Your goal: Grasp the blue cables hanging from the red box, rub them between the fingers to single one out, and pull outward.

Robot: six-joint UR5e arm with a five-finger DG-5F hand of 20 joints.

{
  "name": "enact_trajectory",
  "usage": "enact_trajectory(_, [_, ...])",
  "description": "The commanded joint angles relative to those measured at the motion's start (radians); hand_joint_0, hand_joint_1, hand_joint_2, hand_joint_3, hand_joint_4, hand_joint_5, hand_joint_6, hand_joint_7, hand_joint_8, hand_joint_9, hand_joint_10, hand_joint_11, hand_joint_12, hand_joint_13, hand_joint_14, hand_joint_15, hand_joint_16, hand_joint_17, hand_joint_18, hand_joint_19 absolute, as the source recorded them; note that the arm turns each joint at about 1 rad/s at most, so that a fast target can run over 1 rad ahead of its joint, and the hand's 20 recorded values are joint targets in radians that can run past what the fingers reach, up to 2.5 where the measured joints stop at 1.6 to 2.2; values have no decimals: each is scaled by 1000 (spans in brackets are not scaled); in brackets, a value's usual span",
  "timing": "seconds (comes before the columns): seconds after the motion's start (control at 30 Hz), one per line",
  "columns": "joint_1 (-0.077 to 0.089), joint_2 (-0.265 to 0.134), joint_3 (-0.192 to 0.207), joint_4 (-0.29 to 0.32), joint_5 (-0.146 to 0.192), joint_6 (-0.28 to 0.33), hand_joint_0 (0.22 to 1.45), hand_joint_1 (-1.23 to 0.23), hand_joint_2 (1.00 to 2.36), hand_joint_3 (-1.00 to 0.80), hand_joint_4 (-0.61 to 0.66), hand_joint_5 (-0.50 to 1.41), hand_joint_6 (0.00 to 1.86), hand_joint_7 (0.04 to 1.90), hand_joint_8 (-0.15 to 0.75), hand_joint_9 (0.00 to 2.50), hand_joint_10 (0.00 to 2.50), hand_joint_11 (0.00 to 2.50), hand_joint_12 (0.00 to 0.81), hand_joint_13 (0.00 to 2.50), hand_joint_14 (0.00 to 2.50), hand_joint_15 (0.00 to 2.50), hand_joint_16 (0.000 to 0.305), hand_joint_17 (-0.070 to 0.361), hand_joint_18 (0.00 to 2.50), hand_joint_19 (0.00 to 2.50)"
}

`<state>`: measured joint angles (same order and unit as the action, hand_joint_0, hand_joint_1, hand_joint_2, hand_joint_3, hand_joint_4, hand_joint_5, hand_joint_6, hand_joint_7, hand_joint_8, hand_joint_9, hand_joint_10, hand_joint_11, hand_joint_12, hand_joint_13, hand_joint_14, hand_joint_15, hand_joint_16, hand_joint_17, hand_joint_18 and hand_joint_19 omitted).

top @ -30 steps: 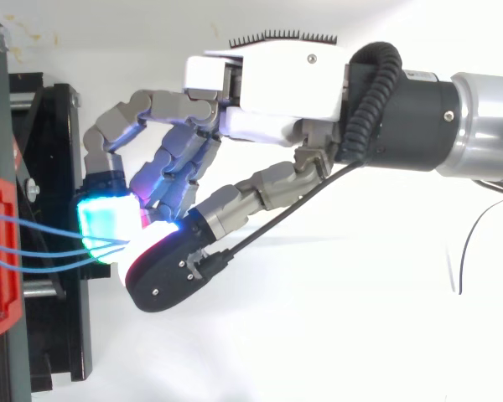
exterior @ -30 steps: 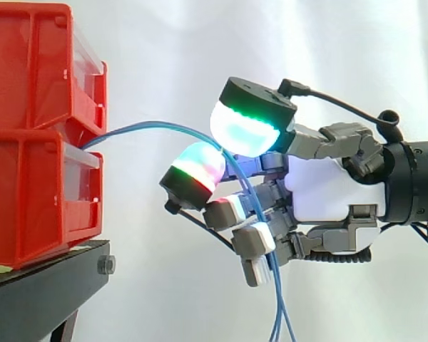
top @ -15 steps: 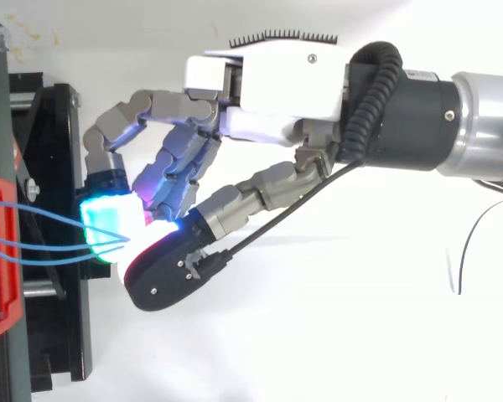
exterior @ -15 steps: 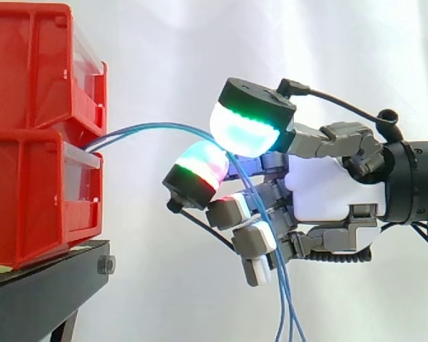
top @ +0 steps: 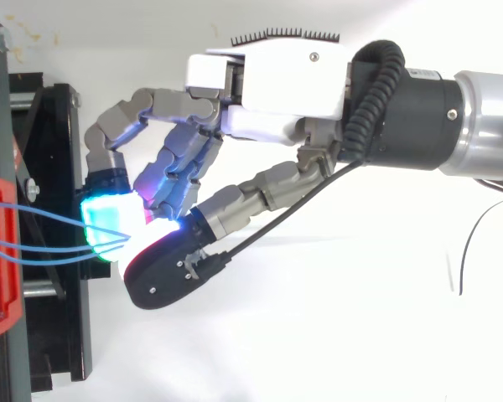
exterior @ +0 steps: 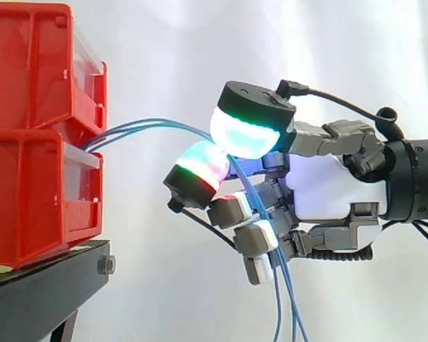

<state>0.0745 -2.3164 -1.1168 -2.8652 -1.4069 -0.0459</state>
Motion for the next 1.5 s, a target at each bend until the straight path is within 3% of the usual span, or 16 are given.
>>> enact_trajectory(0.0, [-1,2,0,-3,0,0,625,-849,1016,-225,65,-194,851,1076,263,904,11,1142,407,1034,20,819,48,108,842,852])
enact_trajectory(0.83, [-1,6,0,-10,-1,1,643,-910,1014,-253,61,-225,856,1043,251,792,11,1118,401,957,20,823,49,111,809,840])
enact_trajectory(1.27, [-1,5,-1,-10,0,0,597,-935,1000,-492,140,-233,857,1012,264,782,10,1122,402,956,22,823,50,112,822,838])
enact_trajectory(1.47, [-1,5,0,-8,0,0,562,-889,1000,-500,177,-217,855,1013,282,828,9,1130,416,983,19,823,51,114,841,846])
